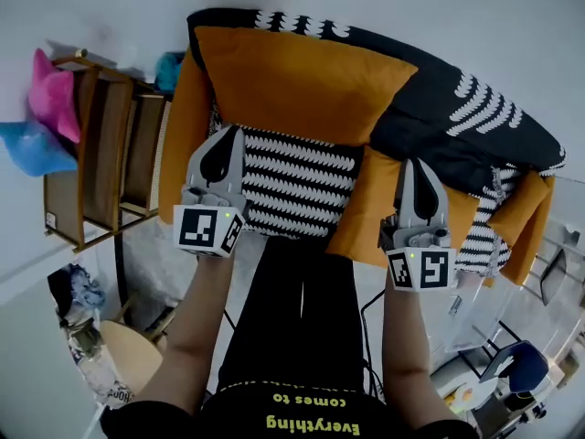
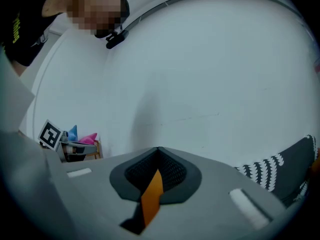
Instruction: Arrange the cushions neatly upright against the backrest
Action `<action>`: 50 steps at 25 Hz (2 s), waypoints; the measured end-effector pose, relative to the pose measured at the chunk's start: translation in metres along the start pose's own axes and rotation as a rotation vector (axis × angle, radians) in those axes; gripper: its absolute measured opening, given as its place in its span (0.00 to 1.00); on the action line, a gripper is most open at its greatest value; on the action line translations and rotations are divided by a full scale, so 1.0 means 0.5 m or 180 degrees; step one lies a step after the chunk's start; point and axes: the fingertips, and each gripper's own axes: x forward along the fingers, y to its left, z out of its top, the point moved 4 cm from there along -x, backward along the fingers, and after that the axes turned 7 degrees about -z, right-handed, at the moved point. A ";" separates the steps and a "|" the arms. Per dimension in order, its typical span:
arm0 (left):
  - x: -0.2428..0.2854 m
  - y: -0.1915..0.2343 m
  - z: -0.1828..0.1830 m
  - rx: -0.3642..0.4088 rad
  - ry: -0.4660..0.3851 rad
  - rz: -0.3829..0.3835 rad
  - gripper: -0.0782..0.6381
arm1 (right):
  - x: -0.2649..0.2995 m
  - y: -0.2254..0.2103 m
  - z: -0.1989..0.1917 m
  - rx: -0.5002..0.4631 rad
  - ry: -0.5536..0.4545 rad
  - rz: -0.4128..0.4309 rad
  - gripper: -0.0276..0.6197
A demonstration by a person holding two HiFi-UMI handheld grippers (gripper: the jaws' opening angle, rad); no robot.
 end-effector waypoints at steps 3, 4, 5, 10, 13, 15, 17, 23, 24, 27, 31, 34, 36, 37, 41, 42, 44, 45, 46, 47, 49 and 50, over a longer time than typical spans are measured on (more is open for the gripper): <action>-0.025 -0.009 0.034 0.0018 0.0009 -0.0104 0.11 | -0.019 0.024 0.045 -0.0077 -0.0042 0.0043 0.06; -0.032 -0.015 0.043 0.0034 0.0032 -0.0145 0.11 | -0.026 0.030 0.061 -0.0095 -0.0062 0.0050 0.06; -0.039 -0.021 0.052 0.0046 0.0057 -0.0187 0.11 | -0.034 0.035 0.076 -0.0097 -0.0083 0.0050 0.06; -0.083 -0.051 0.112 -0.0091 -0.0100 -0.0433 0.11 | -0.078 0.074 0.141 0.0073 -0.0212 0.0047 0.06; -0.100 -0.067 0.154 -0.0094 -0.0217 -0.0482 0.11 | -0.101 0.098 0.165 0.0088 -0.0250 0.0050 0.06; -0.105 -0.072 0.169 -0.0040 -0.0210 -0.0464 0.11 | -0.112 0.107 0.173 0.0133 -0.0241 0.0040 0.06; -0.109 -0.072 0.178 -0.0038 -0.0203 -0.0430 0.11 | -0.121 0.112 0.179 0.0181 -0.0229 0.0029 0.06; -0.127 -0.079 0.196 -0.0083 -0.0206 -0.0396 0.11 | -0.140 0.099 0.213 0.0146 -0.0254 -0.0067 0.06; -0.131 -0.081 0.197 -0.0077 -0.0196 -0.0408 0.11 | -0.144 0.098 0.219 0.0132 -0.0263 -0.0089 0.06; -0.134 -0.087 0.203 -0.0068 -0.0188 -0.0435 0.11 | -0.152 0.097 0.227 0.0097 -0.0259 -0.0112 0.06; -0.132 -0.094 0.205 -0.0067 -0.0185 -0.0438 0.11 | -0.155 0.102 0.225 0.0087 -0.0226 -0.0068 0.06; -0.128 -0.110 0.213 -0.0046 -0.0216 -0.0443 0.11 | -0.168 0.098 0.236 0.0074 -0.0248 -0.0007 0.06; -0.120 -0.125 0.219 -0.0023 -0.0242 -0.0438 0.11 | -0.179 0.087 0.243 0.0053 -0.0267 0.0030 0.06; -0.114 -0.136 0.220 -0.0005 -0.0250 -0.0438 0.11 | -0.185 0.078 0.245 0.0052 -0.0276 0.0043 0.06; -0.088 -0.198 0.219 0.0089 -0.0261 -0.0412 0.11 | -0.211 0.018 0.247 0.0142 -0.0311 0.0084 0.06; -0.081 -0.218 0.219 0.0099 -0.0272 -0.0395 0.11 | -0.218 -0.001 0.247 0.0166 -0.0315 0.0101 0.06; -0.066 -0.262 0.220 0.0106 -0.0314 -0.0353 0.11 | -0.232 -0.046 0.243 0.0190 -0.0312 0.0148 0.06; -0.057 -0.285 0.219 0.0104 -0.0334 -0.0323 0.11 | -0.239 -0.073 0.239 0.0190 -0.0300 0.0174 0.06; -0.047 -0.307 0.215 0.0099 -0.0342 -0.0285 0.11 | -0.247 -0.102 0.234 0.0182 -0.0277 0.0197 0.06; -0.036 -0.329 0.209 0.0089 -0.0338 -0.0245 0.11 | -0.255 -0.136 0.227 0.0166 -0.0240 0.0216 0.06; -0.011 -0.377 0.189 0.0038 -0.0313 -0.0178 0.12 | -0.277 -0.214 0.208 0.0128 -0.0121 0.0233 0.06; 0.002 -0.401 0.177 0.0005 -0.0304 -0.0148 0.13 | -0.288 -0.257 0.198 0.0118 -0.0050 0.0235 0.06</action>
